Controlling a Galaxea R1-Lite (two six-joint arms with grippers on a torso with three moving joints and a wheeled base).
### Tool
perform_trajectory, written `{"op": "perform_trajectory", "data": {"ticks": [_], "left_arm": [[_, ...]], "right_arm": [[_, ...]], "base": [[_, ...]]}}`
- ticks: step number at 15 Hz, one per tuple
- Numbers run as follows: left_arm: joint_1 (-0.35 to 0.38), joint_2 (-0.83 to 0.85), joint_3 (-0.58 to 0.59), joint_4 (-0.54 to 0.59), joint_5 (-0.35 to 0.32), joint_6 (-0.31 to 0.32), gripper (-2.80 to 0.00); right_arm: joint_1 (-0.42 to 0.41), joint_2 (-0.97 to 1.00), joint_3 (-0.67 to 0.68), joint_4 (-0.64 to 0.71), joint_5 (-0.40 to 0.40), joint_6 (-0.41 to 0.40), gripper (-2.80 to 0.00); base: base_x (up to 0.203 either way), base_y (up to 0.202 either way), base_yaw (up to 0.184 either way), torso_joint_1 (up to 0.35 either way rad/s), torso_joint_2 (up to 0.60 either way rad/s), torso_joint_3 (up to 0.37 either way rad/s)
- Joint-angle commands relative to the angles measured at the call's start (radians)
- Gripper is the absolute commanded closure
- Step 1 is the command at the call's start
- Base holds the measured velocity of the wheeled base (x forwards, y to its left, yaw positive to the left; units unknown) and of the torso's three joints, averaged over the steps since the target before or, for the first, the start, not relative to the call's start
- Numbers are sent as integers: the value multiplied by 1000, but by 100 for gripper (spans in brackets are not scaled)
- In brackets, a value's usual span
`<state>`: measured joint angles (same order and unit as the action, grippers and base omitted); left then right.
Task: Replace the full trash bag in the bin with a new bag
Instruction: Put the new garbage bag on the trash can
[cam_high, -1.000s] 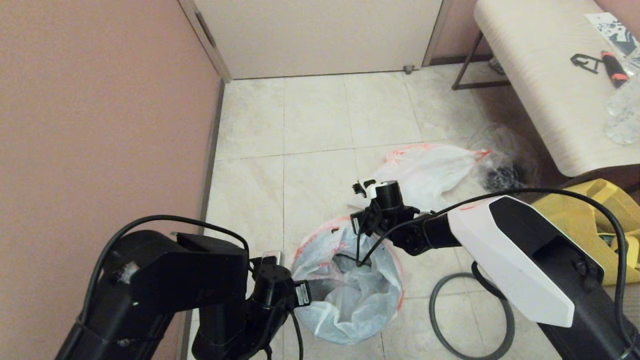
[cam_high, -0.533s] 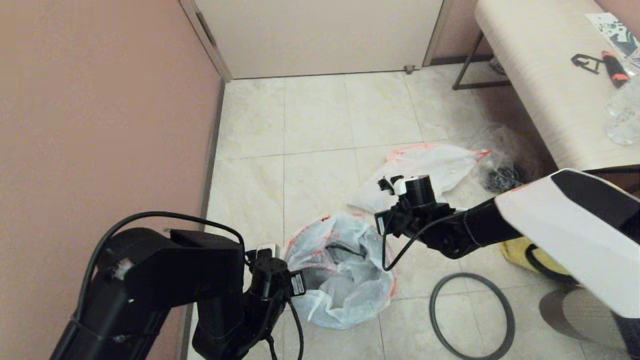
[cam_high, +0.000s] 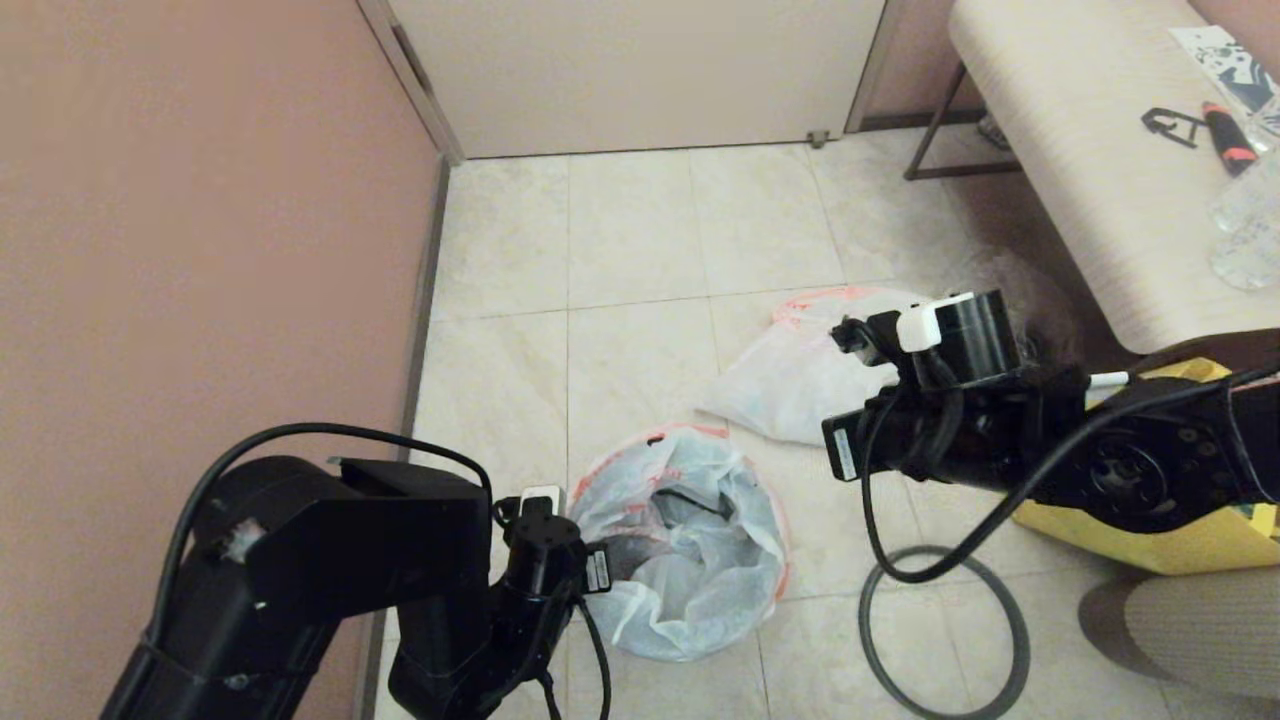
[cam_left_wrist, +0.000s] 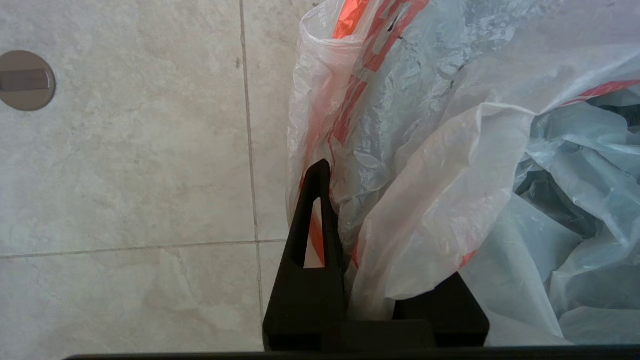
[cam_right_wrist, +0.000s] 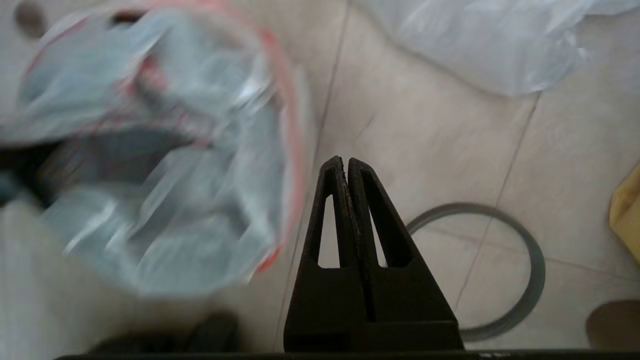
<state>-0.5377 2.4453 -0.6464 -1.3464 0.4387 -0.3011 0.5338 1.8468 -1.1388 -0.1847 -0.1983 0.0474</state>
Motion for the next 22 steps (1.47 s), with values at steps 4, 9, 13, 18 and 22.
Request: {"op": "perform_trajectory", "data": {"ticks": [4, 9, 13, 18, 22], "left_arm": [[-8, -24, 14, -14, 2, -2, -280], [-69, -244, 187, -16, -23, 1, -280], [-33, -343, 249, -31, -64, 1, 0], [-8, -449, 418, -78, -24, -6, 0], [-38, -448, 508, -183, -119, -79, 0]], "right_arm": [[61, -41, 21, 19, -76, -49, 0], [96, -33, 19, 58, -110, -64, 0], [146, 54, -19, 48, -121, -85, 0], [250, 276, -222, 71, -124, -107, 0], [290, 538, -370, 75, -168, -128, 0]], "base": [[0, 0, 0, 0, 0, 0], [0, 0, 0, 0, 0, 0], [0, 0, 0, 0, 0, 0], [0, 0, 0, 0, 0, 0], [0, 0, 0, 0, 0, 0]]}}
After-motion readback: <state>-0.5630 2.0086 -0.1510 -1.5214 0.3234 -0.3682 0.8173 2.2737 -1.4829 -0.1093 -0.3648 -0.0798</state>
